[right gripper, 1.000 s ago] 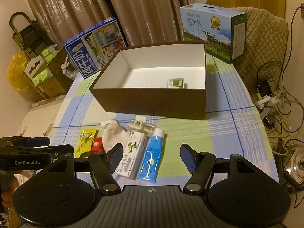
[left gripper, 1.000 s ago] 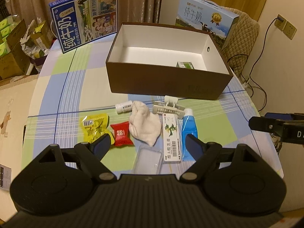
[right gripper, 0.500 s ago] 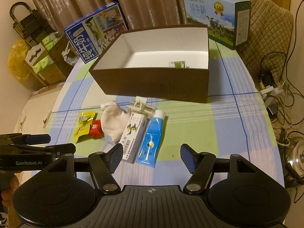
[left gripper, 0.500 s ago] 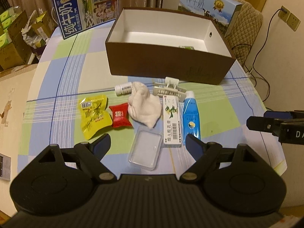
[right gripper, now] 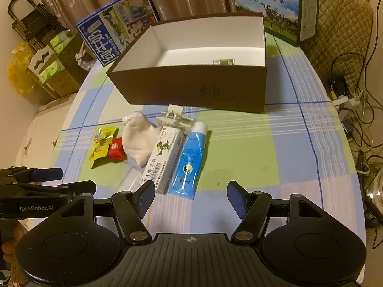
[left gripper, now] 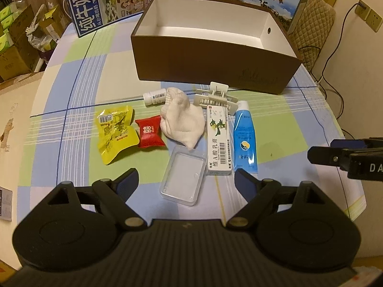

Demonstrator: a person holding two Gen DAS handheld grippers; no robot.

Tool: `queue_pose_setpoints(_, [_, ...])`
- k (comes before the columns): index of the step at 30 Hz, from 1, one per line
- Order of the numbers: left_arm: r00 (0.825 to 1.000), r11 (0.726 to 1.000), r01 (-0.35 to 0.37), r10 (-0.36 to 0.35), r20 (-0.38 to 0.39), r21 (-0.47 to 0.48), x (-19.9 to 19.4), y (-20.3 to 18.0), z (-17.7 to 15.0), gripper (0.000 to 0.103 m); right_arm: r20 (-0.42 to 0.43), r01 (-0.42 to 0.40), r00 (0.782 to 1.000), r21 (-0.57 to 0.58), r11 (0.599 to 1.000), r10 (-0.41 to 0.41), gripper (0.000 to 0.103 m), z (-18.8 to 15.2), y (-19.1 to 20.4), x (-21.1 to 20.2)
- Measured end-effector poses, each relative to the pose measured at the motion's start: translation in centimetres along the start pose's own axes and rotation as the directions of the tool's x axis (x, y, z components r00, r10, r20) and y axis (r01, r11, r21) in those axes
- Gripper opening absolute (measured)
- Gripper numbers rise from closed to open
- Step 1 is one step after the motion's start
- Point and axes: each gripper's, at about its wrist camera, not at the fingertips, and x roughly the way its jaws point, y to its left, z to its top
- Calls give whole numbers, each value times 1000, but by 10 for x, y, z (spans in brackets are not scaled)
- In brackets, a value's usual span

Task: Organize objects
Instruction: 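Withdraw both tools from the box back toward the table items, then grasp the clear plastic tray with the left tool while the right tool approaches the blue tube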

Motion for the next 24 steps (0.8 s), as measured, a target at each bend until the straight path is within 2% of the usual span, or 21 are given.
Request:
queue_pose_setpoints(11, [999,998,48,-48,4,29,27,7,-13,86,-27,46,999,33,998,-45,64,-8,-13,19])
queue_pose_setpoints(16, [997,995,76,-76,4,59,41,10,-21,81,-41,54,998,56,997,-52,64,-9,-19,26])
queue_pose_setpoints(21, [997,991,81,-79,-21,105,65,11,-22,75,-50,59,997,76,995,-56,64,-9,-22,29])
queue_pose_setpoints(24, [996,988,73,-66,-56,138,83,11,-22,75,-53,66,997,89,994,-62,64,-10,-25,29])
